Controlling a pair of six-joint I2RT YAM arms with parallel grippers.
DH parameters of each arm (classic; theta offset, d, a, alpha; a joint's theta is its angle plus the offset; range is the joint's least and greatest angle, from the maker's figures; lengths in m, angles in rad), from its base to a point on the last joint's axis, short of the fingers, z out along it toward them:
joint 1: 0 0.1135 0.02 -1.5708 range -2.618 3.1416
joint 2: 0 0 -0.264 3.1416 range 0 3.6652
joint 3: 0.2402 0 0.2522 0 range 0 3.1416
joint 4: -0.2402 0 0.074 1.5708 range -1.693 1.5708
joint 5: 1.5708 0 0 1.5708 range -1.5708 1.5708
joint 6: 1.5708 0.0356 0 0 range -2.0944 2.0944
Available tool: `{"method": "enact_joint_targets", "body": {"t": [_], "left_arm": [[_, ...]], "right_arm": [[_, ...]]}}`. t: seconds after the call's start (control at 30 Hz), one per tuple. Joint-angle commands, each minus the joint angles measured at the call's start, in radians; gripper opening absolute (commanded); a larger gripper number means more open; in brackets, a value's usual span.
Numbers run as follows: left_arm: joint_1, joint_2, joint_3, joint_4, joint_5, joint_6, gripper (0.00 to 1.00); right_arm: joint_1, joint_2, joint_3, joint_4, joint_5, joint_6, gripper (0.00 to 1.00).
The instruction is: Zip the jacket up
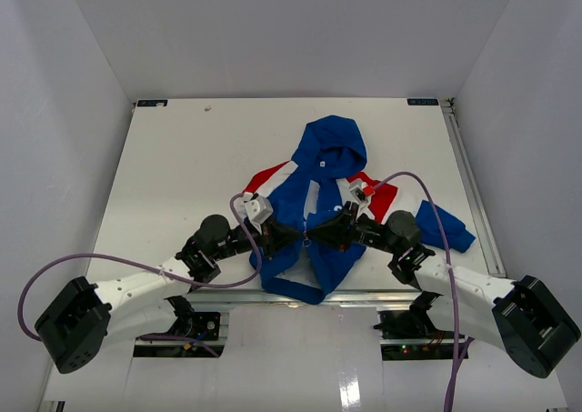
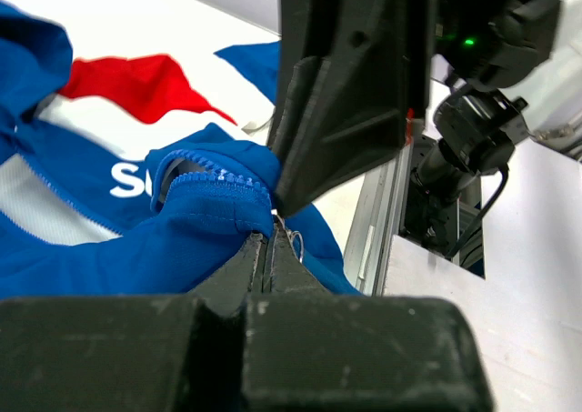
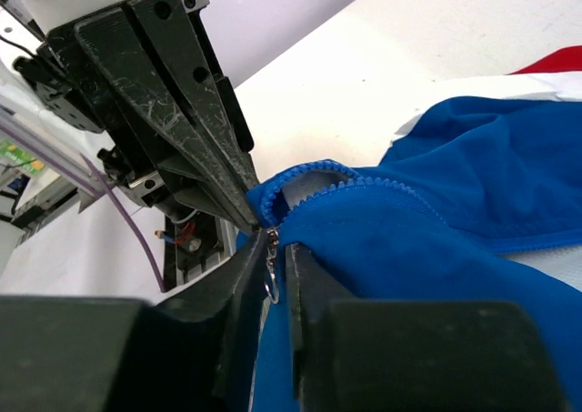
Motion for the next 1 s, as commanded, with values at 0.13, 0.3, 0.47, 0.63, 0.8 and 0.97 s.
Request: {"method": "enact_joint_targets", "body": {"t": [0.13, 0.3, 0.47, 0.63, 0.8, 0.97], "left_arm": [[0.087, 0.112, 0.131, -0.138, 0.079, -0.166, 0.0], [0.144, 0.185, 0.174, -0.174, 0.196, -0.228, 0.0], [0.166, 0.219, 0.184, -0.21, 0.229, -0.224, 0.0], [0.184, 0.252, 0.191, -0.214, 0.239, -0.255, 0.0], [0.196, 0.284, 0.192, -0.196, 0.267, -0.261, 0.0], [0.201, 0.277, 0.168, -0.182, 0.265, -0.259, 0.0]], "right_arm": [[0.004, -0.047, 0.135, -0.47, 0.314, -0.177, 0.45], [0.007, -0.081, 0.176, -0.61, 0.362, -0.197, 0.48], [0.026, -0.1, 0.252, -0.736, 0.415, -0.221, 0.51], [0.13, -0.118, 0.293, -0.811, 0.647, -0.316, 0.51], [0.259, -0.025, 0.335, -0.853, 0.753, -0.296, 0.5], [0.342, -0.015, 0.27, -0.745, 0.808, -0.201, 0.49]]}}
